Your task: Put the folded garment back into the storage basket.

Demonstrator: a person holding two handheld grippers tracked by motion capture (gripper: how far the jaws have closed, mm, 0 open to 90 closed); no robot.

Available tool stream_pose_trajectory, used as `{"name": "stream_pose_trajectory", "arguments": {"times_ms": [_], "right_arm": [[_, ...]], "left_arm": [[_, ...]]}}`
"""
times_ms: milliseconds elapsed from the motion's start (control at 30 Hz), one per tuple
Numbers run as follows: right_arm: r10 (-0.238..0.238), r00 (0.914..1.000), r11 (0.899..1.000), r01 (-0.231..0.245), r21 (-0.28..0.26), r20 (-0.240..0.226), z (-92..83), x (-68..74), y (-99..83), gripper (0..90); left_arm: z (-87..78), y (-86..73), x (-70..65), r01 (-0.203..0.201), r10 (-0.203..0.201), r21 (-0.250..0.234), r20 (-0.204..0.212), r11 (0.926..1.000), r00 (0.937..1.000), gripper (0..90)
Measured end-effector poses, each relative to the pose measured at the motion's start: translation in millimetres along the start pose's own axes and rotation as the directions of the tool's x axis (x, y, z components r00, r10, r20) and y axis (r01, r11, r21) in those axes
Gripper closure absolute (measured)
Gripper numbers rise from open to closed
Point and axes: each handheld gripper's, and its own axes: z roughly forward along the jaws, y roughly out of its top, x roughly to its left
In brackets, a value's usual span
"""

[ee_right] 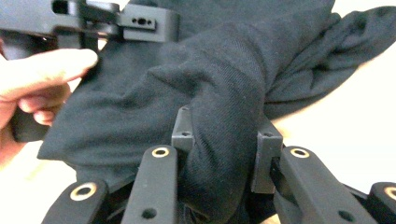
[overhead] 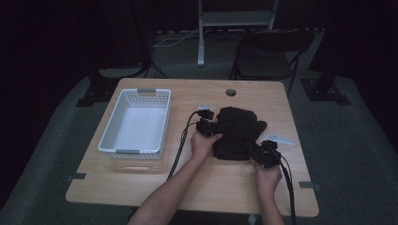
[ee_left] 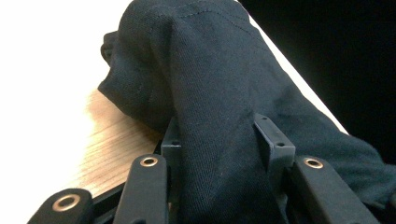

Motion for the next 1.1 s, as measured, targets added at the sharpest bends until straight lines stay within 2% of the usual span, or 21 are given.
{"name": "stream_pose_trajectory", "arguments": {"times_ms": [133,333,467,600,733,933,1100], "right_arm": [[-0.023,0.9997,1.0,0.023,-0.004,0.0,-2.7,5.5,3.8,70.3],[-0.015,0.9998,1.0,0.015,-0.016,-0.01,-4.4,8.2,5.9,70.4],[-0.011,0.9994,1.0,0.01,-0.02,-0.034,-7.7,10.8,11.7,70.7],[-0.02,0.999,0.999,0.019,-0.035,-0.039,-11.2,15.4,17.8,70.7],[-0.021,0.9993,0.998,0.02,-0.057,-0.03,-14.2,21.1,21.0,70.7],[-0.031,0.9984,0.996,0.027,-0.08,-0.047,-18.6,28.0,28.8,70.7],[-0.04,0.9976,0.996,0.035,-0.087,-0.056,-19.7,33.6,32.2,70.8]], "left_arm": [[-5.6,2.6,-2.8,-0.01,0.01,0.003,-0.01,0.9999,0.9999,63.7],[-15.4,6.8,-5.1,-0.006,0.006,-0.008,0.001,0.9999,1.0,64.5],[-23.1,10.6,-8.3,-0.016,0.016,-0.016,-0.001,0.9997,0.9999,64.6],[-30.7,15.5,-10.1,-0.001,0.001,-0.03,0.006,0.9996,1.0,65.0],[-37.7,20.6,-13.2,-0.013,0.013,-0.035,0.005,0.9993,0.9999,65.2],[-49.9,27.0,-15.2,-0.002,0.003,-0.057,0.01,0.9984,0.9999,65.3],[-58.4,30.0,-16.0,-0.012,0.012,-0.063,0.003,0.9979,0.9999,65.3]]}}
